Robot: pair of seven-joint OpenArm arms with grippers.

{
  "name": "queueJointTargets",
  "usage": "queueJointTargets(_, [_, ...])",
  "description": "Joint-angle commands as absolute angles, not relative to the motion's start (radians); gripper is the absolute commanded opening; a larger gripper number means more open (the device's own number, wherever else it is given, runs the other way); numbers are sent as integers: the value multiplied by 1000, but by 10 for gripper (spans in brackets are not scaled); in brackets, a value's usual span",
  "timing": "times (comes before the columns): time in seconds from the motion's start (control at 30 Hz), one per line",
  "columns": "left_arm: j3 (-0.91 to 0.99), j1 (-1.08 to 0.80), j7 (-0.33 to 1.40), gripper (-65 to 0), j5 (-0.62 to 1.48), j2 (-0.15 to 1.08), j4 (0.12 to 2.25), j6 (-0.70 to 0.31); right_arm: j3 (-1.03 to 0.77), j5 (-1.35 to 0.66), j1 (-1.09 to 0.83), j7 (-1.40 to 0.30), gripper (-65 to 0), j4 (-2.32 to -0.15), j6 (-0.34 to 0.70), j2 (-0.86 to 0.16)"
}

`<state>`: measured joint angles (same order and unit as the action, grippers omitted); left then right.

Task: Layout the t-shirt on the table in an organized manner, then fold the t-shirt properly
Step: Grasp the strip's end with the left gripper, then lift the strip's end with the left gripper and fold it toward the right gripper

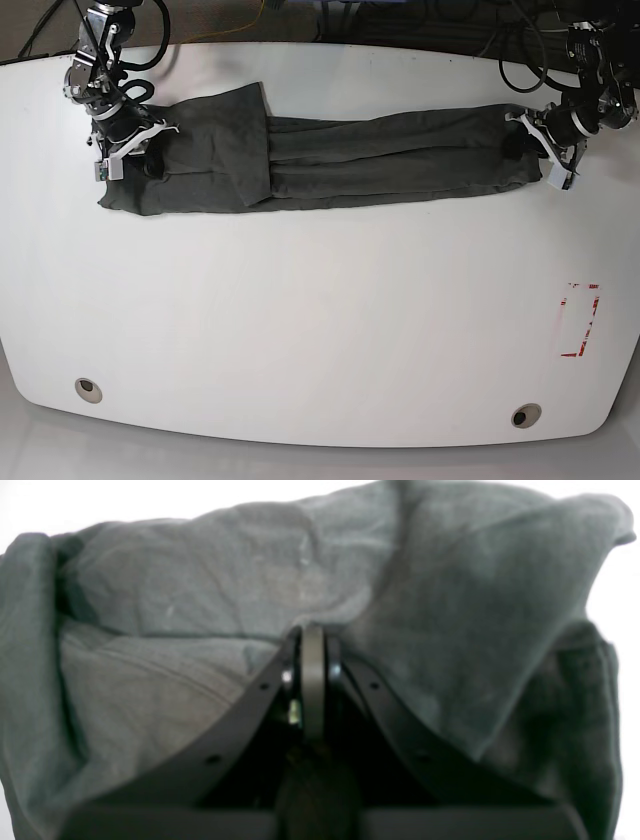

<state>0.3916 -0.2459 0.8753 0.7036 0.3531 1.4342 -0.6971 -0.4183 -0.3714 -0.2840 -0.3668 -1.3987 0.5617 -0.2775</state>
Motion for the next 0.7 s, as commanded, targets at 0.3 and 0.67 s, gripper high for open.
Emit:
queueJointTargets(0.3, [392, -197, 880, -627, 710, 369, 1520, -698, -417, -314, -297, -449, -650, -1388, 541, -285])
queueJointTargets(0.67, [236, -188, 880, -627, 711, 369, 1644, -698, -417, -314, -298, -449, -650, -1388, 541, -285])
